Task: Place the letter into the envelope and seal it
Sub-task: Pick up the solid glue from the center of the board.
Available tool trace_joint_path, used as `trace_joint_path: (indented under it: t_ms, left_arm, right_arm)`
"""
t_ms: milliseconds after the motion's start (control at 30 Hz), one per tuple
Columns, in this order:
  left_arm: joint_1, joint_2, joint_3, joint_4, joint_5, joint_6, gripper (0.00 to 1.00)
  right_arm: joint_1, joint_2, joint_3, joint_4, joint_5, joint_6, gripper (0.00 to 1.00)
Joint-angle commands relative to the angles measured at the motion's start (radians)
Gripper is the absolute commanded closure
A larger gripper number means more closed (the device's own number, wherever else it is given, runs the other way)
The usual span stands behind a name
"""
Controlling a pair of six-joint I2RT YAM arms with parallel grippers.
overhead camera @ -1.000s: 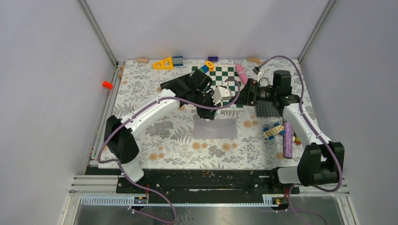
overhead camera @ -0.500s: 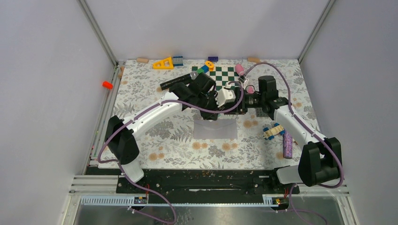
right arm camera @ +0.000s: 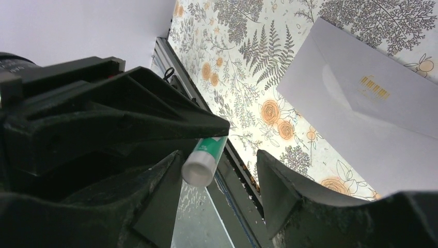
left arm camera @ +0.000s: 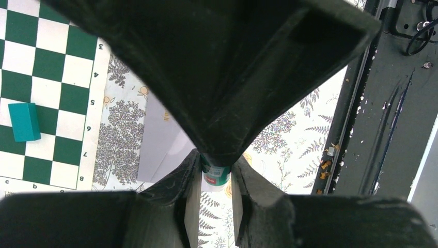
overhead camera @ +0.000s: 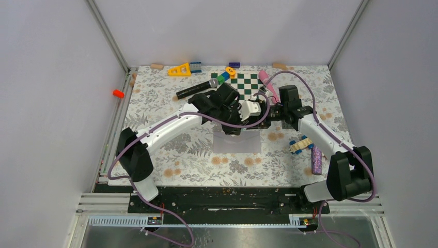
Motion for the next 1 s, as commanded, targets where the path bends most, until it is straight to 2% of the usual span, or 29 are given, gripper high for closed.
trace_joint_path:
  t_ms: [0, 200, 333, 433, 467, 633, 733, 800, 867, 967]
  left_arm:
    - [-0.017, -0.043, -0.003, 0.037, -0.02, 0.008, 0.98]
    - [-0.017, -0.036, 0.001, 0.044, -0.045, -0.002, 0.98]
    - [-0.017, -0.033, 0.003, 0.05, -0.06, -0.007, 0.98]
    - [-0.016, -0.032, 0.002, 0.051, -0.061, -0.01, 0.96]
    - [-0.017, -0.032, 0.002, 0.053, -0.064, -0.013, 0.92]
    - [-0.012, -0.049, -0.014, 0.073, -0.069, -0.023, 0.58]
    - [0.002, -0.064, -0.029, 0.091, -0.052, -0.036, 0.51]
    - [0.019, -0.071, -0.027, 0.091, -0.021, -0.047, 0.45]
    - [0.053, -0.085, -0.026, 0.092, 0.044, -0.067, 0.34]
    - [0.145, -0.122, -0.039, 0.121, 0.247, -0.121, 0.12]
  right_arm:
    - [0.009, 0.002, 0.043, -0.005, 0.013, -0.021, 0.39]
    - [0.015, 0.002, 0.036, -0.009, 0.004, -0.025, 0.55]
    - [0.019, -0.006, 0.039, -0.037, 0.013, -0.049, 0.56]
    - [0.021, -0.007, 0.045, -0.052, 0.017, -0.059, 0.62]
    - [0.022, -0.007, 0.045, -0.054, 0.017, -0.059, 0.65]
    - [0.021, -0.013, 0.055, -0.058, 0.012, -0.065, 0.75]
    - [0.021, -0.012, 0.057, -0.051, -0.007, -0.056, 0.82]
    - [0.02, -0.014, 0.055, -0.037, -0.022, -0.047, 0.82]
    - [0.014, -0.019, 0.043, -0.005, -0.04, -0.025, 0.82]
    - [-0.016, -0.024, 0.002, 0.161, -0.105, 0.097, 0.82]
